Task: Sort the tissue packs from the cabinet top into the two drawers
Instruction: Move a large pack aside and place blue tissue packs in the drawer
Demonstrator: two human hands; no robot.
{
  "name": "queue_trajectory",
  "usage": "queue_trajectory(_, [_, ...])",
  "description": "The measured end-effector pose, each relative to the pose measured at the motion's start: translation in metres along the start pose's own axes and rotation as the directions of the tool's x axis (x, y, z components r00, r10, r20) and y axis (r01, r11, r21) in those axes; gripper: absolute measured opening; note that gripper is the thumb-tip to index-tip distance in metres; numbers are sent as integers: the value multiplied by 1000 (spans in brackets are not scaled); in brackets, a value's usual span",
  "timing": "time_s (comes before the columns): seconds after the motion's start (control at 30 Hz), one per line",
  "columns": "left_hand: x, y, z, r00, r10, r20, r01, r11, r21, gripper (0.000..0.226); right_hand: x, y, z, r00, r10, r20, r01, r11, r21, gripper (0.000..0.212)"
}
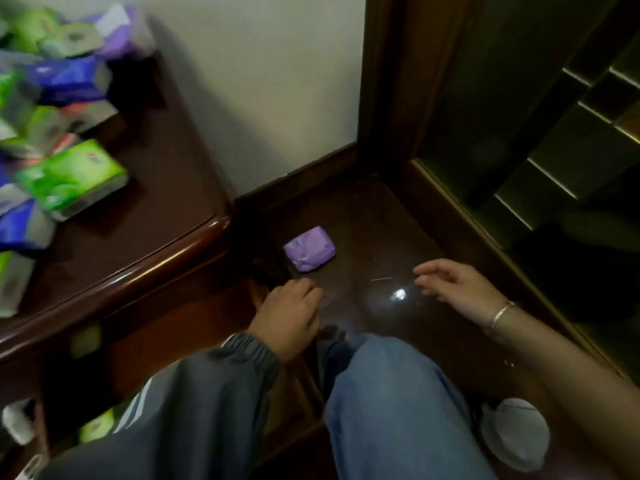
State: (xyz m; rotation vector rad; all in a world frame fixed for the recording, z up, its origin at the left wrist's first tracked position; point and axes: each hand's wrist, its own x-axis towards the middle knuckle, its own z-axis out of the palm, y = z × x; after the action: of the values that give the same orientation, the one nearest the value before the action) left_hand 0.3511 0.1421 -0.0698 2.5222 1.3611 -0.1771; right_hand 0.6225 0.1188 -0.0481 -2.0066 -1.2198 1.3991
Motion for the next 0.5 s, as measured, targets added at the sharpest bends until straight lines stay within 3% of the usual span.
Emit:
queue_trajectory(0.07, [47, 2, 16, 998, 45, 54, -50, 994, 98, 27, 41, 24, 5, 1000, 12, -22, -13, 999, -51, 21])
queue_trajectory(0.17, [112, -9, 49, 993, 2, 116, -24, 982, 185, 23, 106, 59, 20, 1000, -2, -23, -2, 981, -192, 24])
queue_trajectory(0.27, [167, -30, 93, 975, -133, 178, 89, 968, 237, 30, 173, 97, 40, 999, -38, -16, 29, 924, -381, 34])
queue_trajectory(0.37, [207, -48, 144, 931, -293, 218, 228, 933, 279, 36, 229, 137, 65, 996, -87, -33, 45, 764, -643, 48])
queue_trajectory(0.5, [239, -69, 204, 861, -467, 203, 413, 874, 258, 50, 278, 193, 95, 1000, 28, 0, -19, 684, -730, 80])
